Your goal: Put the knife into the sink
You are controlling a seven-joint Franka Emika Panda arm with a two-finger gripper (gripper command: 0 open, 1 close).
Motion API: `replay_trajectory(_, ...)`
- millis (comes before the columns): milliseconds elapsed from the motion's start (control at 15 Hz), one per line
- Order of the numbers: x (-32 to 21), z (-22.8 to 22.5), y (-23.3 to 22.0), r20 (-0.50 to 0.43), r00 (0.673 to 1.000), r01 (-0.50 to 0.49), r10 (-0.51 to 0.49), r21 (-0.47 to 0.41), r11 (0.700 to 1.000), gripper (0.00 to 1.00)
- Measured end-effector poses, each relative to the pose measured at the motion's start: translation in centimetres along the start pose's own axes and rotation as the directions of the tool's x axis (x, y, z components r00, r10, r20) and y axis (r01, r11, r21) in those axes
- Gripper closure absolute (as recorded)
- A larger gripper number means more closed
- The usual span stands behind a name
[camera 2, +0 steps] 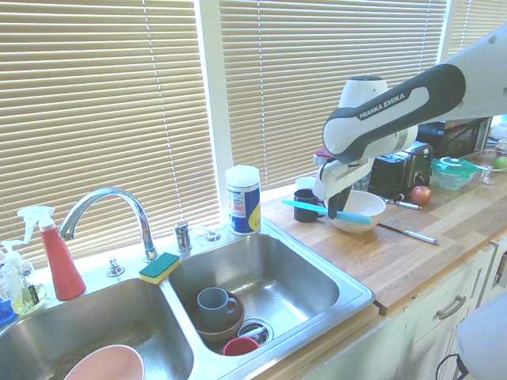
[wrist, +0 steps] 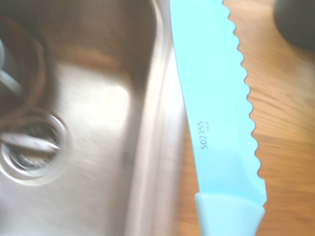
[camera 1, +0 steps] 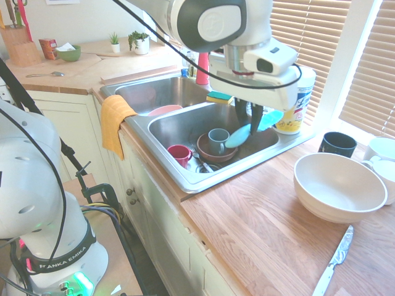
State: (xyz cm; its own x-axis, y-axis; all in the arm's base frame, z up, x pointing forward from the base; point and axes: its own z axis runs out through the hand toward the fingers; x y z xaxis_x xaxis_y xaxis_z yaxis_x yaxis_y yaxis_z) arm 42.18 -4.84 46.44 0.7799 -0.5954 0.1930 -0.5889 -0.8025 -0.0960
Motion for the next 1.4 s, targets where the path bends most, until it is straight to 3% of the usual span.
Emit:
replay_trajectory(200,-2.3,1.0,-5.3,-0.012,0.997,-0.071,0.071,0.0,0.997,1.0)
replay_trajectory(600,-5.9,9.4,-12.8,-0.063,0.977,-0.203,0.202,-0.013,0.979,1.0)
replay_trajectory(1400,-7.3,25.1,-16.5,0.016,0.985,-0.166,0.169,-0.114,0.979,1.0)
